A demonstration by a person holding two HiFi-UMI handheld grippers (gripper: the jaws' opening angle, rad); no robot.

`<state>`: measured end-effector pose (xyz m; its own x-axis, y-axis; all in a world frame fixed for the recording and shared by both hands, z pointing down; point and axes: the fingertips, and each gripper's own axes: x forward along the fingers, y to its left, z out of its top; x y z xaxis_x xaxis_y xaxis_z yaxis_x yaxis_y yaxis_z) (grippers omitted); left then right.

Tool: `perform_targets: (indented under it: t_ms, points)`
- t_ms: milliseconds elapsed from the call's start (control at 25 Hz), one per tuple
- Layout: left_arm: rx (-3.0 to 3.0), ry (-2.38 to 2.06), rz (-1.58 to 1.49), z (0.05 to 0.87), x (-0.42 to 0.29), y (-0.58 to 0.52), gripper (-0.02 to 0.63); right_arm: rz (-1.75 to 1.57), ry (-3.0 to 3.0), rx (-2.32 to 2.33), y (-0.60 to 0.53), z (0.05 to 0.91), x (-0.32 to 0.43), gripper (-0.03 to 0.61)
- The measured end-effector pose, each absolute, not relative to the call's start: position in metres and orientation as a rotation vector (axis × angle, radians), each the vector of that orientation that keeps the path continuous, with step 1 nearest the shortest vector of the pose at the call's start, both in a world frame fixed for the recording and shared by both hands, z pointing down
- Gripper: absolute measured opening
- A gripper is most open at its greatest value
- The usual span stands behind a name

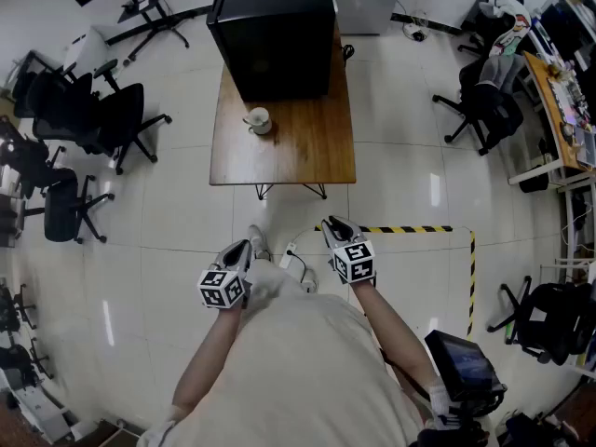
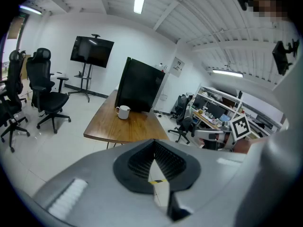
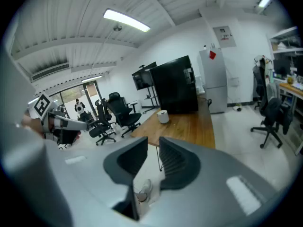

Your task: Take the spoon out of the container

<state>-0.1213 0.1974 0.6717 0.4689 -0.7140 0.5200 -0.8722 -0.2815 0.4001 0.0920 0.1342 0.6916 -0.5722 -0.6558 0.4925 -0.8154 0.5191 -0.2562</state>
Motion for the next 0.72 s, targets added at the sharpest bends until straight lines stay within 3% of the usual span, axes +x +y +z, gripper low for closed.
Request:
perform_targets:
  t_ms: [720]
  points:
    - [2.146,-1.171,0.341,0.685,-0.237,0.010,-0.012,0.586,-2.339,1.229,-0.038,0.684,-0.043,0.080]
